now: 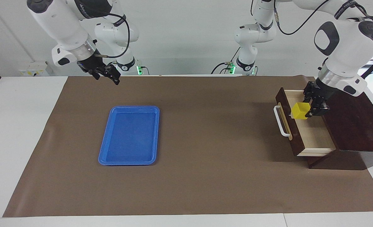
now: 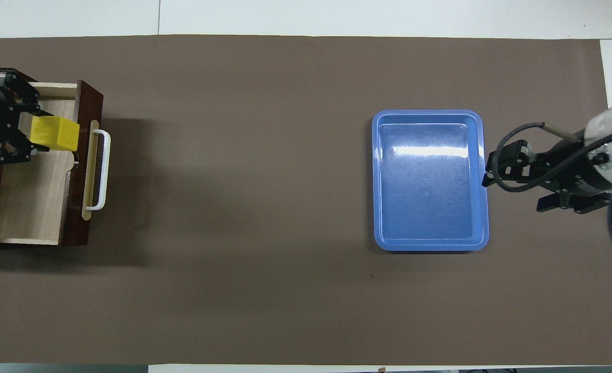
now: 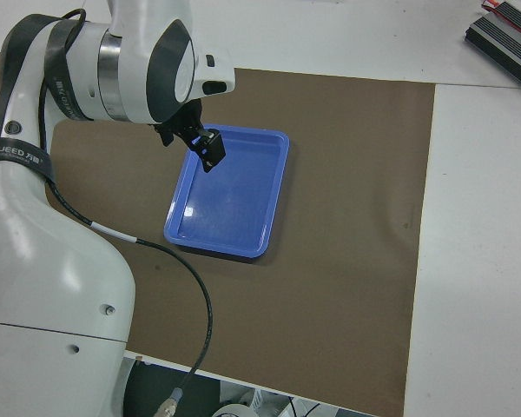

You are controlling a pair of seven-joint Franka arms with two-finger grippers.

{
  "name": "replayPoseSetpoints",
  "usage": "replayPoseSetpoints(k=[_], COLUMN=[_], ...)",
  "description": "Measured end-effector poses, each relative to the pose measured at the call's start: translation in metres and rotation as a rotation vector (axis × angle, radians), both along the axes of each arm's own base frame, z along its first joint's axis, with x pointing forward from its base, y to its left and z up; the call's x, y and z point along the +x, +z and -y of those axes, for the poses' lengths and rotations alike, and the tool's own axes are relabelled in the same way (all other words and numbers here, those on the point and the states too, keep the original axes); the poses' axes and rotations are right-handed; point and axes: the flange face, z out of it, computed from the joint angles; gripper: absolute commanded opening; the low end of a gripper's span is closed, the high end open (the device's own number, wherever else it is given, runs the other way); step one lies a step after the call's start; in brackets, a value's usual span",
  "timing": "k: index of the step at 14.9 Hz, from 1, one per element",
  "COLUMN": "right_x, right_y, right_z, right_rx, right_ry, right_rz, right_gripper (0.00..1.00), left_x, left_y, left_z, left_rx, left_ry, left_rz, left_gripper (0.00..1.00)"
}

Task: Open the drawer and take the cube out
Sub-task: 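Lift the cube with the left gripper while the right gripper approaches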

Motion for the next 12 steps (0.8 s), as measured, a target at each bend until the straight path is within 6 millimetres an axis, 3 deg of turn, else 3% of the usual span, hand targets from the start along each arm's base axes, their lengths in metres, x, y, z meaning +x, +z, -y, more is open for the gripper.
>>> replayPoseSetpoints(k=[4, 7, 9, 12], right_x=[-0.005, 0.001, 0.011, 0.024], right_y=[-0.019, -0.046, -0.068, -0.102], right_z=[-0.036, -0.068, -0.092, -0.138], right_rx=[0.080, 0.153, 0.204, 0.271], right_ry=[-0.252, -0.436, -0.541, -0.666], right_rz=[-0.080, -0.154, -0.203, -0.255], right_gripper=[1.00, 1.00, 1.00, 1.00], left_x=[-0.011, -0.028, -0.037, -0.047], left_y=[-0.004, -0.013, -0.016, -0.018], left_z=[0.100, 0.168, 0.199, 0.225], left_rx=[0.002, 0.002, -0.005, -0.010], left_ry=[0.036, 0.062, 0.096, 0.122], left_rz=[0.003, -0.002, 0.010, 0.016], left_gripper=[0.00, 0.00, 0.00, 0.00])
